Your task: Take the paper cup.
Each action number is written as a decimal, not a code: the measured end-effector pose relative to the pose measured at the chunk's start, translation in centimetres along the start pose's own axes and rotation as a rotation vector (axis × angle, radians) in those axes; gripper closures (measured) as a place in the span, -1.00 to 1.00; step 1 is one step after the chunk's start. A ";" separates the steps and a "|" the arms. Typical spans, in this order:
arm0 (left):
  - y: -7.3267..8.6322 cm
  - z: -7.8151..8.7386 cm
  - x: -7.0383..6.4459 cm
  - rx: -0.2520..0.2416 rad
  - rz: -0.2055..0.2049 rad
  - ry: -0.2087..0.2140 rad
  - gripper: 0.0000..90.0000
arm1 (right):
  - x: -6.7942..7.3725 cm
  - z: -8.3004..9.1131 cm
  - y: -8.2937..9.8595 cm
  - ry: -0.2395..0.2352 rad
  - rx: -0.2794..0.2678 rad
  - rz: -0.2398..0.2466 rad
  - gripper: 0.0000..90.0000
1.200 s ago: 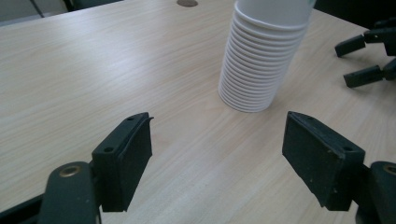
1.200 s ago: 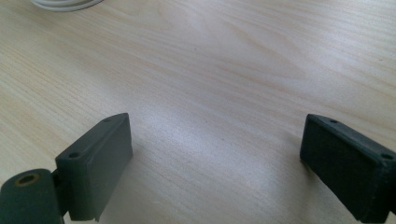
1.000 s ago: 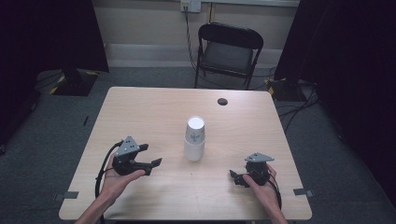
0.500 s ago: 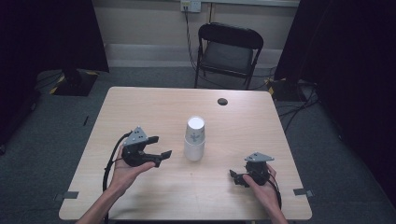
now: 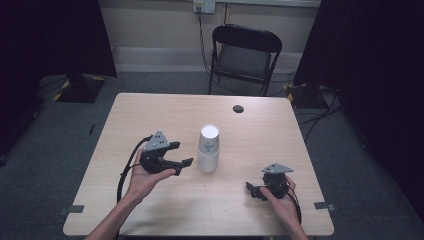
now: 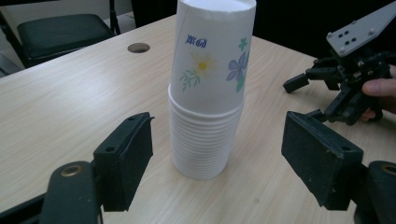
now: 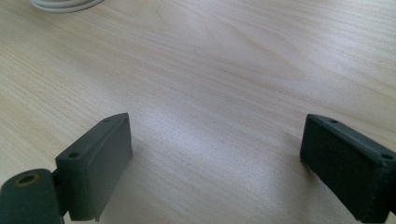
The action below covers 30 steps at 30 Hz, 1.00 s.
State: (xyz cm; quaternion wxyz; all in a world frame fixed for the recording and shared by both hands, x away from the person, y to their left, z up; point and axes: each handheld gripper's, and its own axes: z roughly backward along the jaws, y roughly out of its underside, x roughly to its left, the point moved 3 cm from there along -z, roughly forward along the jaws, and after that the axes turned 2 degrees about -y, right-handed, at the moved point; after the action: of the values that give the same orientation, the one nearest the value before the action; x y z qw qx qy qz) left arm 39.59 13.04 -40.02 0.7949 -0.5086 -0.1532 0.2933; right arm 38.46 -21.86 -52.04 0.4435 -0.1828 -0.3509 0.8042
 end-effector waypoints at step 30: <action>-3.7 -6.1 0.3 -0.028 -0.042 0.027 -0.60 | 0.0 0.0 0.0 0.000 0.001 -0.001 -0.80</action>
State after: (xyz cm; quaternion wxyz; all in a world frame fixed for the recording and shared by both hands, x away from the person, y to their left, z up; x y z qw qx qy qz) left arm 44.31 7.71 -39.34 0.7956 -0.5203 -0.1572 0.2676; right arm 38.46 -21.86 -52.04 0.4440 -0.1827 -0.3506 0.8041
